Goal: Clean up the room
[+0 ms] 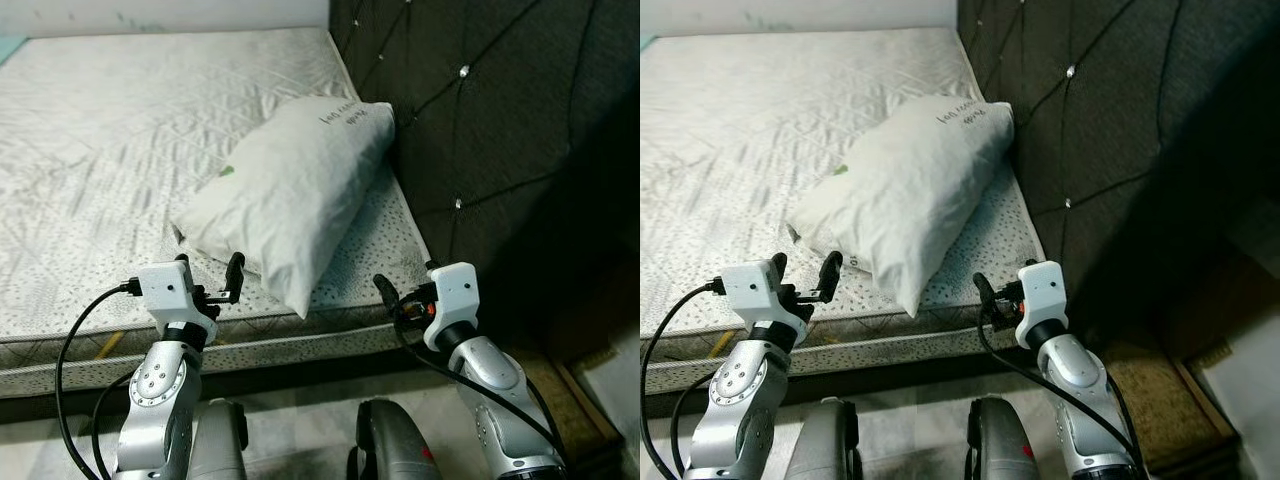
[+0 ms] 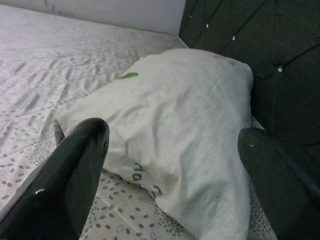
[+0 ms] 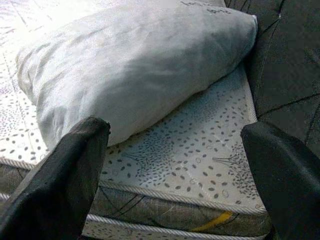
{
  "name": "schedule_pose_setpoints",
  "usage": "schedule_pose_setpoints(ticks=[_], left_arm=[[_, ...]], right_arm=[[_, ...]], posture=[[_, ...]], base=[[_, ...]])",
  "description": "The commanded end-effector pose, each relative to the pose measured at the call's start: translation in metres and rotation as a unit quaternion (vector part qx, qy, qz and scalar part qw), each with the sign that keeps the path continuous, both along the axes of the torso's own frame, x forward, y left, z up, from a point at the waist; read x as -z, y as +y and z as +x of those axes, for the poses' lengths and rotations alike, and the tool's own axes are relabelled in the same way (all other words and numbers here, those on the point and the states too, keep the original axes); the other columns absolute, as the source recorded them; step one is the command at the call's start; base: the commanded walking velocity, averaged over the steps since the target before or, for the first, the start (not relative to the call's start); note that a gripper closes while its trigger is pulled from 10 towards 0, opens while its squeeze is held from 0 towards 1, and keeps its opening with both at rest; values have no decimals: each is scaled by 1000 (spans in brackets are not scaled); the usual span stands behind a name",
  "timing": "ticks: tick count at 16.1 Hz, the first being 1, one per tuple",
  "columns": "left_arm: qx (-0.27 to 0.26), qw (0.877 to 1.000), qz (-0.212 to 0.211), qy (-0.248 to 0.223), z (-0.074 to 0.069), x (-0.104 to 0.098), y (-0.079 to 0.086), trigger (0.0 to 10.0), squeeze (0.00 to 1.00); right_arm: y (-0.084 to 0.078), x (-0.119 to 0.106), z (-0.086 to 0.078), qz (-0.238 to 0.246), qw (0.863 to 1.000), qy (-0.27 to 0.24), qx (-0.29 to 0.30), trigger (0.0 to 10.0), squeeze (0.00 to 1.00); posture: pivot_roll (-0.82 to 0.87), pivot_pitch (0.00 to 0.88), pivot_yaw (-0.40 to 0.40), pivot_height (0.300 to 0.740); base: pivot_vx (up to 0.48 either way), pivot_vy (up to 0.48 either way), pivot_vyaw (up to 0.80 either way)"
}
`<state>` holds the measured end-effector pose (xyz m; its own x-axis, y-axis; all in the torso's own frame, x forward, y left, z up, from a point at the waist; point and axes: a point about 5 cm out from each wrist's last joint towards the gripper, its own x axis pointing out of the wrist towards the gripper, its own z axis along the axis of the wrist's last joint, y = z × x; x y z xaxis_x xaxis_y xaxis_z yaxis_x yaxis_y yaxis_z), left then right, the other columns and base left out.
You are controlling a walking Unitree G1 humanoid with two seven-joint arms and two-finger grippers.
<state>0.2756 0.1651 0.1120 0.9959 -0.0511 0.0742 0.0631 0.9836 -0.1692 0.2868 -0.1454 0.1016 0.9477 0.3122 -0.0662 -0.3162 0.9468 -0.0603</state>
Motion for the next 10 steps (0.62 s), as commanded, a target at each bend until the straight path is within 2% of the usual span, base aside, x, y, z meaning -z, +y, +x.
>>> schedule_pose_setpoints(ticks=[1, 4, 8, 10], left_arm=[[-4, 1000, 8, -6, 0, -3, 2, 10000, 0], [-3, 1000, 8, -6, 0, -3, 2, 10000, 0], [7, 1000, 7, -14, 0, -5, -1, 10000, 0], [9, 1000, 6, -16, 0, -5, -1, 10000, 0]], right_arm=[[2, -1, -1, -2, 1000, -2, -6, 10000, 0], [2, 0, -1, -2, 1000, -1, -6, 10000, 0], [3, -1, 0, -11, 1000, -8, -11, 10000, 0], [6, -2, -1, -13, 1000, -13, -21, 10000, 0]], posture=[[-78, 169, -15, 606], [-78, 169, -15, 576], [-80, 164, -14, 576], [-79, 169, -16, 576]], base=[[0, 0, 0], [0, 0, 0], [0, 0, 0], [0, 0, 684]])
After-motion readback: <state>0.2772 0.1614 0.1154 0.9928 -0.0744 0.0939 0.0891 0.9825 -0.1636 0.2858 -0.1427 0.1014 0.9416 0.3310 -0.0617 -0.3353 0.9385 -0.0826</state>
